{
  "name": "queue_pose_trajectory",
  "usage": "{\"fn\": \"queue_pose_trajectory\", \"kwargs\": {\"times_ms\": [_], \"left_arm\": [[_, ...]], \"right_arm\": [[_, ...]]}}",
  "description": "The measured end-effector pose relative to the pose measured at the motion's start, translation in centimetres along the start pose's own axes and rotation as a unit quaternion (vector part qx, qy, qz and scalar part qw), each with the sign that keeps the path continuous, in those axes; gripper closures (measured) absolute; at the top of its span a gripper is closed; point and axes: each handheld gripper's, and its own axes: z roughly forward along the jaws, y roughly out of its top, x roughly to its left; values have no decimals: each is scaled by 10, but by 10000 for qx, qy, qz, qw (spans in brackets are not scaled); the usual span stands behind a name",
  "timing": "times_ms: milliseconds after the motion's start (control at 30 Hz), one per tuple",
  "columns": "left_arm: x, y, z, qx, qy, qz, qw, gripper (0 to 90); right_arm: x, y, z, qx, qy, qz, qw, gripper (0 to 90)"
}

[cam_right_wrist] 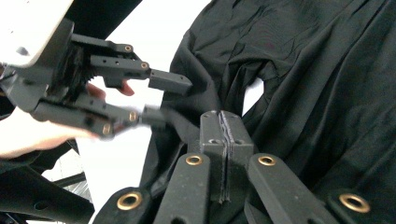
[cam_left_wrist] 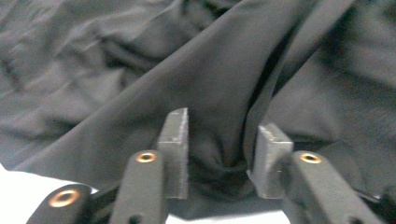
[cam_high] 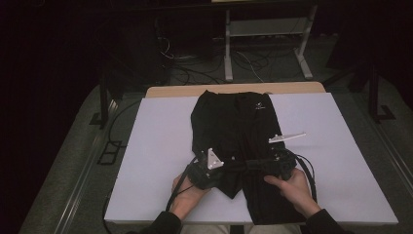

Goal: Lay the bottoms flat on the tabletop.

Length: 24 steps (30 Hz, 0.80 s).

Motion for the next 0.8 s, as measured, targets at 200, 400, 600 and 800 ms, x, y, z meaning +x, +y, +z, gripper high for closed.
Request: {"fn": "queue_pose_trajectory", "kwargs": {"times_ms": [200,400,600,800], "left_arm": [[14,-8,-9,97,-225,-106,9996,766],[20,-14,-17,115,-506,-66,9986,849],[25,-19,-26,82,-701,-6,9975,877],[28,-29,-49,-31,-982,102,9951,882]], "right_arm": [[0,0,-1,27,28,4,10000,884],[-2,-1,-2,43,35,44,10000,886],[-1,-1,0,140,128,32,9998,891],[4,-1,2,248,403,-22,9989,892]]}}
